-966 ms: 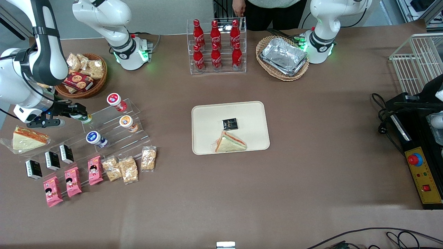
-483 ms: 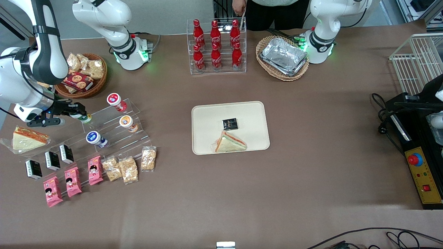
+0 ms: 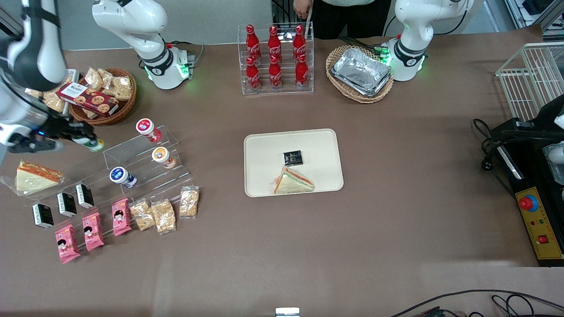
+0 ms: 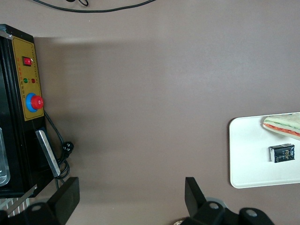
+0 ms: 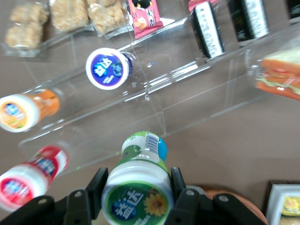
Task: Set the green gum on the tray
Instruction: 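Carry the held green gum bottle over to the cream tray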
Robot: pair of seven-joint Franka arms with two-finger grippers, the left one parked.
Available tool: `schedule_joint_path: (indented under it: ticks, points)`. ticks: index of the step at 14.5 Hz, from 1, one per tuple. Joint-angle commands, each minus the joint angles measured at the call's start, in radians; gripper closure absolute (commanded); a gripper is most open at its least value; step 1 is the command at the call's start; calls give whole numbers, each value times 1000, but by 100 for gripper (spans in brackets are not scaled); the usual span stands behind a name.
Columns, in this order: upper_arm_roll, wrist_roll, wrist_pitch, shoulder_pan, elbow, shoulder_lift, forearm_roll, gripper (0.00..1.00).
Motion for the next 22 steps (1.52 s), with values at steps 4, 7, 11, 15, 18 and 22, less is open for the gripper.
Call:
schedule_joint_path:
  ticks: [4, 7, 11, 15, 18, 22]
  points:
    - [1, 26, -385, 67, 427, 43, -16, 100]
    - [5, 196, -479, 197, 530, 78, -14, 100]
    - [7, 487, -536, 409, 619, 158, -5, 100]
    - [8, 809, -525, 636, 704, 279, 12, 100]
    - [8, 1036, -470, 747, 789, 408, 96, 100]
    - [7, 1126, -294, 851, 749, 494, 151, 100]
